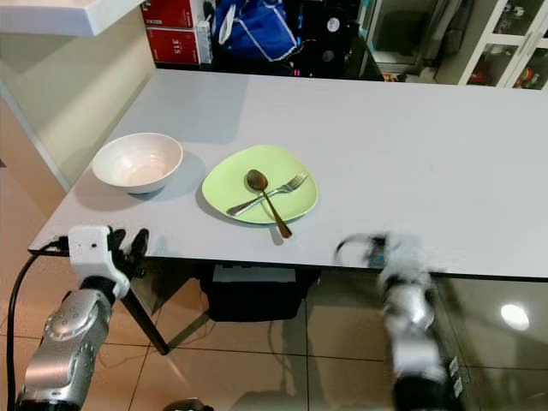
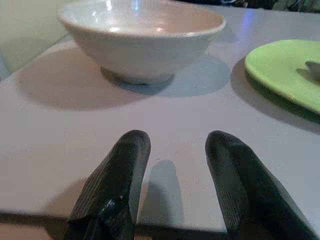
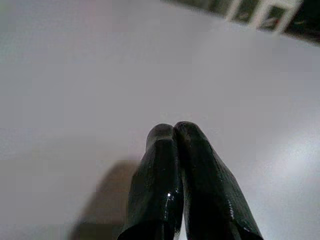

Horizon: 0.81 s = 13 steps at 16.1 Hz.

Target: Setting the table

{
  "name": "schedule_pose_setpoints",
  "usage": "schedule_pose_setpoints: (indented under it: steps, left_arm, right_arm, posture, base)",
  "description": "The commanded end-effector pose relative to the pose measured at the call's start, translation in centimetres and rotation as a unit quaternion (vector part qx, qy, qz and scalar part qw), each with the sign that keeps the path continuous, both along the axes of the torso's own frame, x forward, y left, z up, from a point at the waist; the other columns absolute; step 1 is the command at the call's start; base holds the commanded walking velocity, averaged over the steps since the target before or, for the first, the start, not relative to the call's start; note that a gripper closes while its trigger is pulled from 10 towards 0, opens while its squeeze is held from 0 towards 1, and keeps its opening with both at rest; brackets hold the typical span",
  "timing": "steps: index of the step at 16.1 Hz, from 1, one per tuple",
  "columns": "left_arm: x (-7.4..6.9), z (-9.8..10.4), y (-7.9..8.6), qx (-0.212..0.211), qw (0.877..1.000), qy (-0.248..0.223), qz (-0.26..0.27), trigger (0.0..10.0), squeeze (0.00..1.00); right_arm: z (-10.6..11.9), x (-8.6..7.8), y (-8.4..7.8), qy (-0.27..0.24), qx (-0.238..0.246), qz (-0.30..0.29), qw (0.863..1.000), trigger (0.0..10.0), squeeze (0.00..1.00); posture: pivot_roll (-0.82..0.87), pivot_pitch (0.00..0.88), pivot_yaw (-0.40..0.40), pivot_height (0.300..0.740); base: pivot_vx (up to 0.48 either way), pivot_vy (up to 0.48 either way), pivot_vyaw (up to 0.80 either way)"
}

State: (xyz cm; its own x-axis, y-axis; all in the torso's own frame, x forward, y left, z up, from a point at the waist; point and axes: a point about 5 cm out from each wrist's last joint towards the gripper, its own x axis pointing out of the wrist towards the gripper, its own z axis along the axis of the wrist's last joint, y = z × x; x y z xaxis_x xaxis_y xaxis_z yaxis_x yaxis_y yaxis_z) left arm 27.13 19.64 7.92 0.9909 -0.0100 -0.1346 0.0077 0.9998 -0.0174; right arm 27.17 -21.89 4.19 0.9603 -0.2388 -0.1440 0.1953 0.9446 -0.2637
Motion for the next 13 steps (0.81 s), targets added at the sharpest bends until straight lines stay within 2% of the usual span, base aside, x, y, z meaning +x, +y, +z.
schedule_pose_setpoints:
  steps: [1,2,3,4,6,7,9,10,12,13]
  left_arm:
    - [0.2,0.0,-0.2,-0.004,1.0,0.006,-0.01,10.0,0.0]
    - [0.3,-0.1,-0.5,-0.008,1.0,0.01,-0.019,10.0,0.0]
    - [0.2,-0.4,-1.3,-0.02,0.999,0.023,-0.045,10.0,0.0]
    - [0.0,-0.6,-1.8,-0.023,0.997,0.027,-0.067,10.0,0.0]
    - [-0.6,-0.8,-3.1,-0.031,0.992,0.026,-0.123,10.0,0.0]
    - [-0.8,-1.1,-3.3,-0.03,0.99,0.032,-0.132,10.0,0.0]
    - [-1.1,-1.6,-3.3,-0.025,0.99,0.039,-0.132,10.0,0.0]
    - [-2.1,-2.4,-2.9,-0.025,0.99,0.043,-0.133,10.0,0.0]
    - [-3.3,-2.7,-2.4,-0.042,0.991,0.037,-0.124,10.0,0.0]
    - [-3.9,-2.3,-1.9,-0.052,0.992,0.013,-0.11,10.0,0.0]
  right_arm:
    - [0.1,-0.2,0.5,-0.007,-0.007,0.028,1.0,10.0,0.0]
    - [-0.8,-0.9,2.0,0.02,0.035,0.1,0.994,10.0,0.0]
    - [-1.6,-2.4,4.2,0.047,0.094,0.219,0.97,10.0,0.0]
    - [-1.7,-3.1,4.9,0.059,0.127,0.255,0.957,10.0,0.0]
    - [-1.0,-3.3,5.1,0.042,0.156,0.256,0.953,10.0,0.0]
    - [-0.5,-3.2,5.3,0.029,0.158,0.255,0.954,10.0,0.0]
    - [0.7,-3.2,5.2,-0.006,0.142,0.257,0.956,10.0,0.0]
    - [2.4,-3.5,4.3,-0.047,0.123,0.24,0.962,10.0,0.0]
    - [3.3,-4.0,4.2,-0.06,0.107,0.245,0.962,10.0,0.0]
    - [3.9,-4.4,4.2,-0.077,0.089,0.243,0.963,10.0,0.0]
  posture:
    - [0.01,0.0,0.049,0.74]
    - [0.01,0.0,0.056,0.74]
    - [-0.01,0.0,0.08,0.74]
    - [-0.02,0.0,0.089,0.74]
    - [-0.03,0.0,0.1,0.74]
    - [-0.04,0.0,0.105,0.74]
    - [-0.04,0.0,0.106,0.74]
    - [-0.04,0.0,0.105,0.74]
    - [-0.05,0.0,0.101,0.74]
    - [-0.04,0.0,0.094,0.74]
  base:
    - [0.0,0.0,0.0]
    - [0.0,0.0,0.0]
    - [0.0,0.0,0.0]
    - [0.0,0.0,0.0]
    - [0.0,0.0,0.0]
    - [0.0,0.0,0.0]
    - [0.0,0.0,0.0]
    - [0.0,0.0,0.0]
    - [0.0,0.0,0.0]
    - [0.0,0.0,0.0]
